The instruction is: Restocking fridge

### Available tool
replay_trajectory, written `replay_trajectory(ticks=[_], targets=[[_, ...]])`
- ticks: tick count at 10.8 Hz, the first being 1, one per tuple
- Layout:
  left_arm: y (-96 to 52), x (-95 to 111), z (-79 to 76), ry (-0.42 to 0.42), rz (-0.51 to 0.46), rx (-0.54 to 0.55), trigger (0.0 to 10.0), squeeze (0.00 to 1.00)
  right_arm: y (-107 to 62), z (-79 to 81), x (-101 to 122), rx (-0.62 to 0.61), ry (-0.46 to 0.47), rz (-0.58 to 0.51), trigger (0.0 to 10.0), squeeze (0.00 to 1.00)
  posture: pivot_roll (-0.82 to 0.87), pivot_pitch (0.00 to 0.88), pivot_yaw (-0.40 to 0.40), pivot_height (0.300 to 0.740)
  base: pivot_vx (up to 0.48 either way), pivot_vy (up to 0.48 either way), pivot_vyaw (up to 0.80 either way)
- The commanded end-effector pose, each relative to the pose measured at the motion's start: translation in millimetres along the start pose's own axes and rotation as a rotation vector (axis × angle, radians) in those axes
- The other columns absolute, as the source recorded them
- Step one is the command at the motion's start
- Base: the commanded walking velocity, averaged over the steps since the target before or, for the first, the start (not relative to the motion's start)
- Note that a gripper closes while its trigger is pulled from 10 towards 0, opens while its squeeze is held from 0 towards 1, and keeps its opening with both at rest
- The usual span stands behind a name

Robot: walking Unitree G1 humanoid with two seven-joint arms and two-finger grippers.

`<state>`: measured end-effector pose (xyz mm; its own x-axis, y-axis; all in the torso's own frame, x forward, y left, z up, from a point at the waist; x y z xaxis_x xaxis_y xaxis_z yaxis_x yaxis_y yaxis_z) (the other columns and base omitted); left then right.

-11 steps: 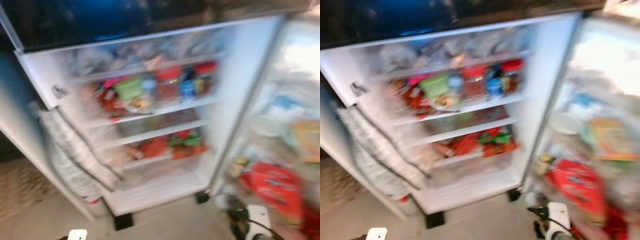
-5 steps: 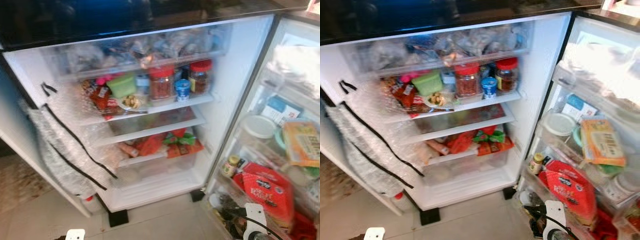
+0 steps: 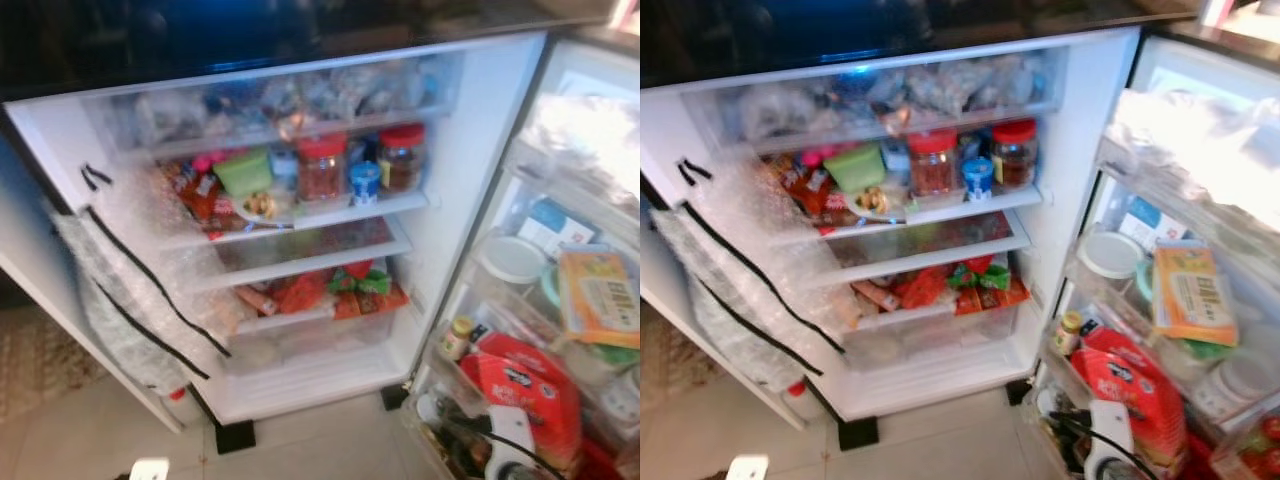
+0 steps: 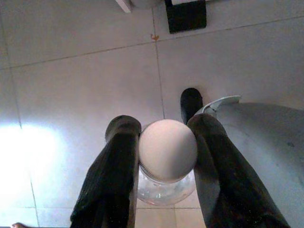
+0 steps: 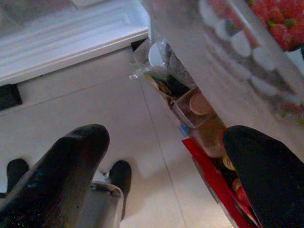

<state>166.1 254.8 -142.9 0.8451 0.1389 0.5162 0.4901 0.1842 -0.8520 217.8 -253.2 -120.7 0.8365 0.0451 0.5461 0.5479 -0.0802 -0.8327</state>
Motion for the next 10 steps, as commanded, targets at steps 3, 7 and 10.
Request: replay_trajectory(ticks=[3,7,10], targets=[[0.1,1,0.7,0.02,-0.001,-0.001,10.0,0.0,-0.4,-2.0,-1,-0.003,-0.007,0.008,10.0,0.0,-0.02,0.0,0.032,0.74,0.0,-0.286,0.0],[0.1,2,0.2,0.017,-0.01,-0.002,10.0,0.0,-0.4,-2.1,-1,0.0,-0.01,0.009,10.0,0.0,-0.02,0.0,0.029,0.74,0.0,-0.275,0.0],[-0.8,14,1.0,0.018,-0.094,0.012,10.0,0.0,-0.5,-1.8,-1,0.008,-0.007,0.011,10.0,0.0,-0.02,0.0,0.026,0.74,0.0,0.0,0.0]])
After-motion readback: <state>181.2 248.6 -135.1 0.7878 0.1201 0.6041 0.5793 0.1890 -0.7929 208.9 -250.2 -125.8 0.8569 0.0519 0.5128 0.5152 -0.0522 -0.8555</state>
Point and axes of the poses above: a point about 5 cm out from each wrist's last joint towards the gripper, its own y axis pointing out of the wrist towards the gripper, its own x axis along the axis of the wrist's last joint, z = x × y, the point moved 6 cm from there along y, pointing out of the wrist towards the gripper, and after that the axes turned 9 degrees about -y, right-handed, at the moved point
